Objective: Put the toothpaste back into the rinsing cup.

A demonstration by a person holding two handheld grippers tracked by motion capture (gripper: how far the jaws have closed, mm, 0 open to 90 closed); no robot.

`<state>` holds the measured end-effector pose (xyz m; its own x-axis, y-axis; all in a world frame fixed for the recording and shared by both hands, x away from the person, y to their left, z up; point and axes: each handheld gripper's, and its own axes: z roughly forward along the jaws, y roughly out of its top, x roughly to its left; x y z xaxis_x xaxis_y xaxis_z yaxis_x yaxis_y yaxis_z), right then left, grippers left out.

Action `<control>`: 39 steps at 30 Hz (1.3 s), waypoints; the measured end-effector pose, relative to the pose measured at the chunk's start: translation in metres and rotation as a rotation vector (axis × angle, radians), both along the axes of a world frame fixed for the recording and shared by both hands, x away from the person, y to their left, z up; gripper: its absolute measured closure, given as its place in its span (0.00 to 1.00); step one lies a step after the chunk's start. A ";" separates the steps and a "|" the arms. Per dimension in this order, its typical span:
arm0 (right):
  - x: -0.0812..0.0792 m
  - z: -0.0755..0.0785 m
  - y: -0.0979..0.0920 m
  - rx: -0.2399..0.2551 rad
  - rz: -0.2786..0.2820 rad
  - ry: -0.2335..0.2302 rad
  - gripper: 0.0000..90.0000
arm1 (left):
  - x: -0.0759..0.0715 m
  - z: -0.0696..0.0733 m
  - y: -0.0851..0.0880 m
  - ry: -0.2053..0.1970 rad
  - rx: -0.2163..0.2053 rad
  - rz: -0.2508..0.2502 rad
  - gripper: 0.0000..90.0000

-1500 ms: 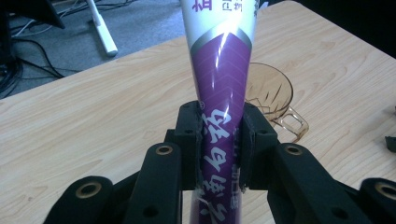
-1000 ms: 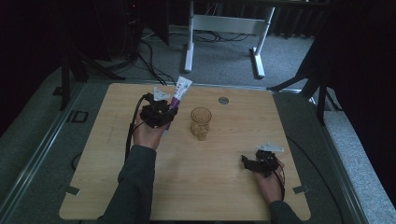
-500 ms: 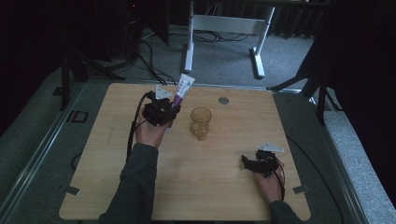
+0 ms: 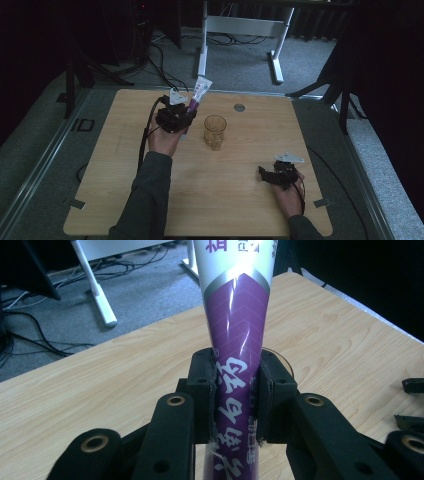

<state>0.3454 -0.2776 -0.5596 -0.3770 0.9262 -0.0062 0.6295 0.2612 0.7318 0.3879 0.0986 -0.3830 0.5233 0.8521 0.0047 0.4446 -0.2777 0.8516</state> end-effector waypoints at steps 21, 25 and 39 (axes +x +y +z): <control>0.000 0.000 0.000 0.000 0.001 0.000 0.24 | 0.007 0.003 -0.007 -0.026 -0.037 -0.012 0.80; 0.000 0.000 0.000 0.000 0.000 0.000 0.24 | 0.008 0.002 -0.008 -0.026 -0.044 -0.013 0.80; 0.000 0.000 0.000 0.001 0.000 0.001 0.24 | 0.012 0.001 -0.013 -0.036 -0.070 -0.006 0.80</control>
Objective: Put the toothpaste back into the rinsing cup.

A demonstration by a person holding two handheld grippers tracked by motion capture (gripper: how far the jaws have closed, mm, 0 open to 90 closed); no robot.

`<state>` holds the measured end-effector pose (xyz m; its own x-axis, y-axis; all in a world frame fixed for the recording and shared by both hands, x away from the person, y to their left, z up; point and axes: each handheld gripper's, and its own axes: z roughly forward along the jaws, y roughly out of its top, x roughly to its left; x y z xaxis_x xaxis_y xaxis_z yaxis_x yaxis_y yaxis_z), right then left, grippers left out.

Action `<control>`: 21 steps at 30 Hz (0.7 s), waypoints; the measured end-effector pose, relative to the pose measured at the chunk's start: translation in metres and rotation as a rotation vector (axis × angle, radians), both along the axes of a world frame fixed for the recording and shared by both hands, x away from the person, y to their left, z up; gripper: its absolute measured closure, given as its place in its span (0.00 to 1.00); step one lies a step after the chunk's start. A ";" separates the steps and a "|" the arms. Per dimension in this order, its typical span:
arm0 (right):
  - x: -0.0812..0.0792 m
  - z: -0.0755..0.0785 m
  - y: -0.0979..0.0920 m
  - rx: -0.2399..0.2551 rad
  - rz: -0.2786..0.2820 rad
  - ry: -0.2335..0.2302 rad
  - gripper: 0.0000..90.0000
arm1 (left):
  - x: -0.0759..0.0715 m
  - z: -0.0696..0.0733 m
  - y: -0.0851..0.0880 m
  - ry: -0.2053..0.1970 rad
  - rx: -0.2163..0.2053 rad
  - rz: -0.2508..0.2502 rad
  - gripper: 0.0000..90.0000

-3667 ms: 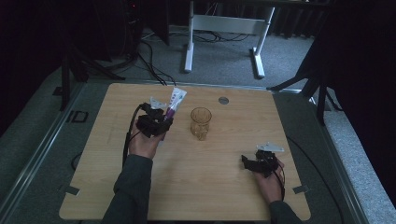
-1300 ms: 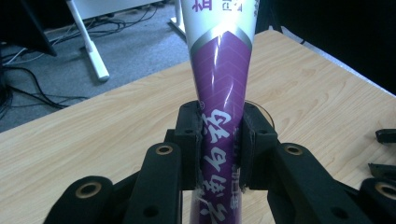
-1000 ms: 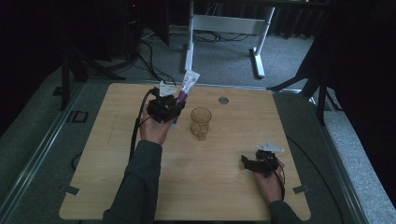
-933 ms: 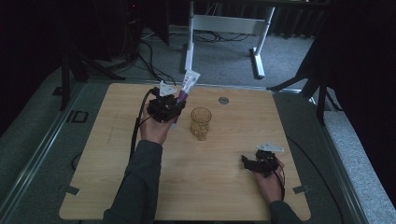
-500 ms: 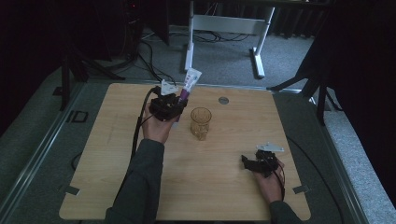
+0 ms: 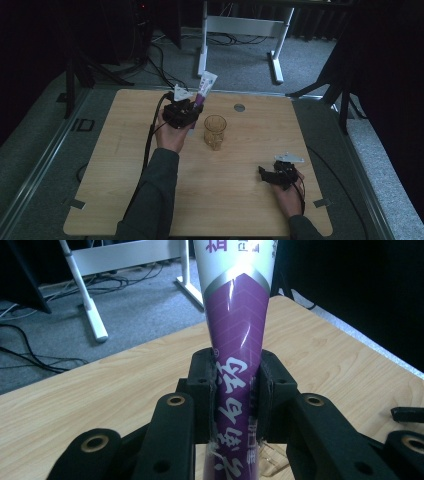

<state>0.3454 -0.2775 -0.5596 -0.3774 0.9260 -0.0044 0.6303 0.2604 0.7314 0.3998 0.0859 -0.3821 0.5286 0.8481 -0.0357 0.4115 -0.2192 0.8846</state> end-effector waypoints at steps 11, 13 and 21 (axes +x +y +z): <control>0.000 0.000 0.000 0.000 0.000 0.000 0.24 | 0.003 -0.003 -0.005 -0.006 -0.010 0.008 0.80; 0.000 0.000 0.000 -0.001 0.000 0.000 0.24 | 0.003 -0.003 -0.006 -0.009 -0.009 0.007 0.80; 0.000 0.000 0.000 0.000 0.000 0.000 0.24 | 0.007 -0.006 -0.008 -0.010 -0.027 0.009 0.80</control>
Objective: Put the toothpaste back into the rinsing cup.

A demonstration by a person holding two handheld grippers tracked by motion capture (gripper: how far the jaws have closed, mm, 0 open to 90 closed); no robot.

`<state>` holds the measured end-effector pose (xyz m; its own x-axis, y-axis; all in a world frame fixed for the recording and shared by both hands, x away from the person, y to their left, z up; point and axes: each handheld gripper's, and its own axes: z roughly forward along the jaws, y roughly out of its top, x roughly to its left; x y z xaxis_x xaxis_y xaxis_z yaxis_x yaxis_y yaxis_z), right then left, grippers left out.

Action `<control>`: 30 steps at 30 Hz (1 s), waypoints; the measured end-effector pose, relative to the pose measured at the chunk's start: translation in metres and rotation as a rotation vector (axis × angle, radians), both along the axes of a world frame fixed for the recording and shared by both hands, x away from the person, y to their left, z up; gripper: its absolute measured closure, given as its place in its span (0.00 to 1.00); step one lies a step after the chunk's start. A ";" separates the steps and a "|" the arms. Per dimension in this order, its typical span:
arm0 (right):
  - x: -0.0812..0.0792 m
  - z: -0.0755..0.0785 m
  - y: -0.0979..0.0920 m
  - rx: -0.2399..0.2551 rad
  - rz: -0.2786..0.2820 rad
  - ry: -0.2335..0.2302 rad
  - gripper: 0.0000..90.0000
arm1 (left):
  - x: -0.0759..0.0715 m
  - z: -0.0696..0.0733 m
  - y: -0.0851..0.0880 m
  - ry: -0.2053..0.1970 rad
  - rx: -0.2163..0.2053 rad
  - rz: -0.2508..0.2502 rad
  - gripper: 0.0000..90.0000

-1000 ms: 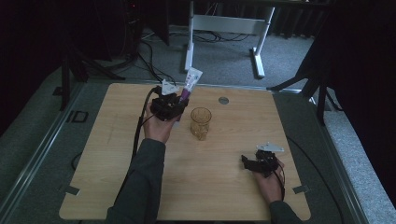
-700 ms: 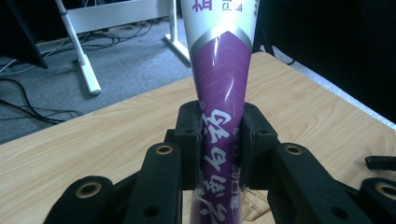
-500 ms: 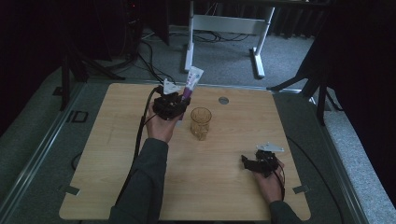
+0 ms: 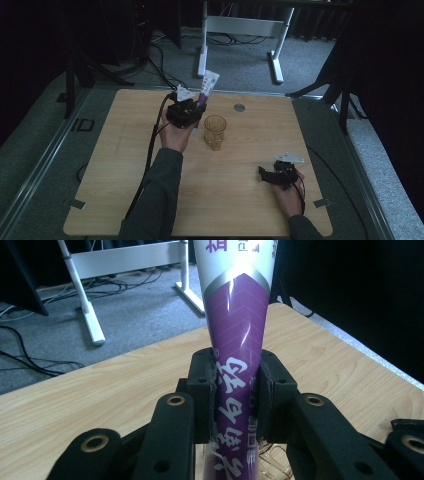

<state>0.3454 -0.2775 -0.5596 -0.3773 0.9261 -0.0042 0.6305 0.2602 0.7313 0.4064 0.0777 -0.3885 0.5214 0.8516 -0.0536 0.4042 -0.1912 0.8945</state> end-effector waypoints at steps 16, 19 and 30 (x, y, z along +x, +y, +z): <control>0.000 0.000 0.000 0.000 0.001 0.000 0.24 | 0.005 -0.003 -0.002 -0.007 -0.053 0.014 0.80; 0.000 0.000 0.000 0.000 0.001 0.000 0.24 | 0.006 -0.003 -0.003 -0.010 -0.062 0.017 0.80; 0.000 0.000 0.000 -0.001 0.001 0.000 0.24 | 0.011 -0.007 -0.007 -0.018 -0.077 0.023 0.80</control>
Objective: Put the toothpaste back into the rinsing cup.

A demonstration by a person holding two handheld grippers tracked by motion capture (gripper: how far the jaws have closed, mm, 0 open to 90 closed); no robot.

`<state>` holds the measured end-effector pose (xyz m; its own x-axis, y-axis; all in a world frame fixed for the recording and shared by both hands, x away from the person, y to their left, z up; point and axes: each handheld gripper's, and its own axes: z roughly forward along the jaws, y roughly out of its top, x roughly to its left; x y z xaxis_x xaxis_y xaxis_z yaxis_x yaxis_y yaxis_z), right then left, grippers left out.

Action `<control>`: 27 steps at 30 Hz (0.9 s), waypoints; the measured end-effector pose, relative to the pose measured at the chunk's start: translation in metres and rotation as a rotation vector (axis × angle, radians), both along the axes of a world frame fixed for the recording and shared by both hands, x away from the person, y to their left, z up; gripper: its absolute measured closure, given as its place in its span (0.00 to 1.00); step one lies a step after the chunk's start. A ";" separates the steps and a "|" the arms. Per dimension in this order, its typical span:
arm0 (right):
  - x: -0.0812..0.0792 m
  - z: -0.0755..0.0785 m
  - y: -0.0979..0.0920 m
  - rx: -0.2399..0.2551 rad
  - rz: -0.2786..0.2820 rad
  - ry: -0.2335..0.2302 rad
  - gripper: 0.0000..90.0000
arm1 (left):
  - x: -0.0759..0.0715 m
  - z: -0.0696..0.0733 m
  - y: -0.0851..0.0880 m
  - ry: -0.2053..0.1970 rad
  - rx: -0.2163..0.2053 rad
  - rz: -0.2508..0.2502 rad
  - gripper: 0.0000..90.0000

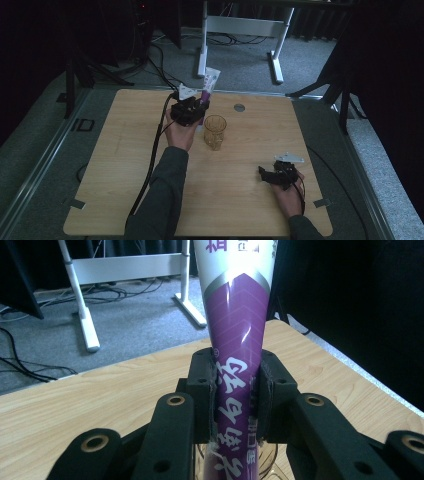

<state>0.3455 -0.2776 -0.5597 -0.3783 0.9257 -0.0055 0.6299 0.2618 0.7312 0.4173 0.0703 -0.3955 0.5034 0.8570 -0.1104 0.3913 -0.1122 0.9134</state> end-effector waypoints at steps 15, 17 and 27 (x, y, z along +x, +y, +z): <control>0.000 0.000 0.000 0.001 0.000 0.000 0.24 | 0.003 -0.005 -0.009 -0.038 -0.006 0.012 0.80; 0.000 0.000 0.000 0.000 0.000 0.000 0.24 | 0.004 -0.006 -0.011 -0.038 -0.007 0.012 0.80; 0.000 0.000 0.000 0.001 -0.002 0.001 0.23 | 0.010 -0.013 -0.017 -0.049 -0.018 0.013 0.80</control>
